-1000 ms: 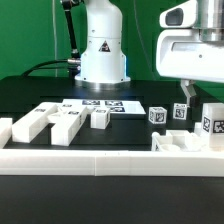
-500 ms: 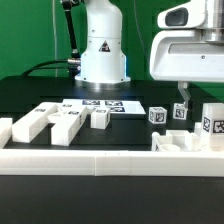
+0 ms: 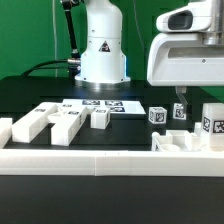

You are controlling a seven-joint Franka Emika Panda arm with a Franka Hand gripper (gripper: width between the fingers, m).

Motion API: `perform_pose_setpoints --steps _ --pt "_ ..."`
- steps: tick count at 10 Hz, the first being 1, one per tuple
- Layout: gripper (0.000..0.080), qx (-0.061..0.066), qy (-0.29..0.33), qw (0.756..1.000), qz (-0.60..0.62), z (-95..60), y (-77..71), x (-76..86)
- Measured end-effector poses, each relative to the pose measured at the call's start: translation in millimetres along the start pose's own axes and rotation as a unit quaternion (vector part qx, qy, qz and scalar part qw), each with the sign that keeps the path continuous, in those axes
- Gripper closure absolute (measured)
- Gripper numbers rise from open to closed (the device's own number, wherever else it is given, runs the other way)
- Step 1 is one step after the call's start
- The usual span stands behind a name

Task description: Assemble chair

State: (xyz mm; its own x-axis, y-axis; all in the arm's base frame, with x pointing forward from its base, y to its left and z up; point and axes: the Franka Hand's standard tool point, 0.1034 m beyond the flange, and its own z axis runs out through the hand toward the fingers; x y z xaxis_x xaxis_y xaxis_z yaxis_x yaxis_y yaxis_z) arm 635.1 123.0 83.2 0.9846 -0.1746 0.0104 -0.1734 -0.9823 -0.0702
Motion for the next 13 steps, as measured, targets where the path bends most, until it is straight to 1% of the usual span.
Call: perform_pose_setpoints --steps 1,2,3,4,6,8,10,11,12,13 --pt "0.0297 0.0 0.0 1.0 0.0 0.0 0.0 0.0" --pt "0.0297 0.0 0.0 1.0 0.006 0.0 -0.2 -0.1" --pt "0.0436 0.0 0.0 1.0 0.012 0.1 -0.2 -0.1" --pt "0.051 0.0 0.0 1.0 0.017 0.1 -0.3 -0.2" --pt "0.051 0.001 -0.001 0.995 0.097 0.2 -1.3 -0.6" --pt "0.051 0.001 -0.001 0.99 0.14 0.3 -1.4 -0.7" --pt "0.051 0.004 -0.002 0.968 0.25 0.5 -1.8 -1.1" --pt "0.0509 0.005 -0.003 0.954 0.301 1.2 -1.6 -1.5" --pt "0.0508 0.011 -0.002 0.936 0.351 1.6 -1.5 -0.8" --pt "0.0508 0.012 -0.004 0.916 0.402 1.8 -1.8 -1.0"
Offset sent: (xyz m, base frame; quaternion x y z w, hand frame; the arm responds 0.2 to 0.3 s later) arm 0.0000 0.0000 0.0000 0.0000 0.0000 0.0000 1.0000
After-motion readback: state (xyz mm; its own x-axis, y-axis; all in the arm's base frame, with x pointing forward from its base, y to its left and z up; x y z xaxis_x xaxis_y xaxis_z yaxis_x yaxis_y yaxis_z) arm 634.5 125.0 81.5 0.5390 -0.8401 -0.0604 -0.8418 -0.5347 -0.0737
